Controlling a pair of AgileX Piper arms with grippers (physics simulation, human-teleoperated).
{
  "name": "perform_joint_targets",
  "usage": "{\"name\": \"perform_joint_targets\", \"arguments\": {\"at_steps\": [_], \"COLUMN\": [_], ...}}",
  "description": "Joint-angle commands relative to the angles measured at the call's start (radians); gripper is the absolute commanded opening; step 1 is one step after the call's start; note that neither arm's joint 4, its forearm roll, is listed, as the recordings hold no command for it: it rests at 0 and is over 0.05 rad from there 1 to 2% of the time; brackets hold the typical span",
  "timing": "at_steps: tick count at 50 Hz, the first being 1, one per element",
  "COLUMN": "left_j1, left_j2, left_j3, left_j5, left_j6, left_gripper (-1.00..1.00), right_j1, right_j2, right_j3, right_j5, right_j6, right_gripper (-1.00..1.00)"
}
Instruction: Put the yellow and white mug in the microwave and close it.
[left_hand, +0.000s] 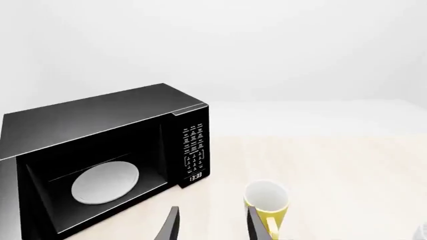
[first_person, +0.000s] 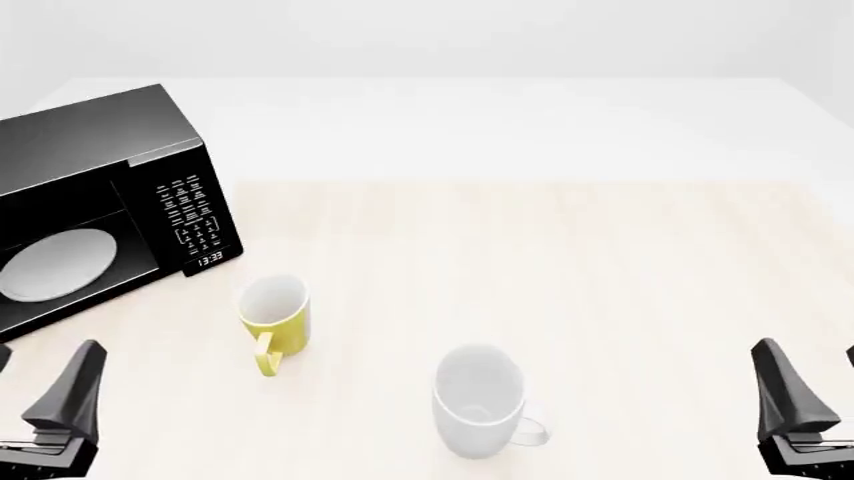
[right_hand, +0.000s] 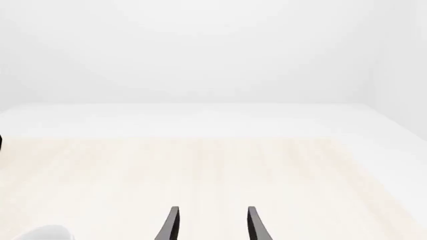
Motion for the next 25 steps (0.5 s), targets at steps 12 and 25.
{"name": "perform_joint_targets", "arguments": {"at_steps": [12,25], "left_j1": [-0.065,-0.116], "left_j2": [0.045,0.012], "left_j3": [-0.035,-0.097], "left_j5": [0.044,0.182], "left_j6": [0.032,0.016], "left_gripper": [1.00,1.00], "right_j1": [0.000,0.001], "right_j2": [0.000,0.000], "right_j3": [0.000,0.000], "right_j5": [0.000,0.000], "right_j6": [0.000,0.000], "right_gripper": [1.00,1.00]}}
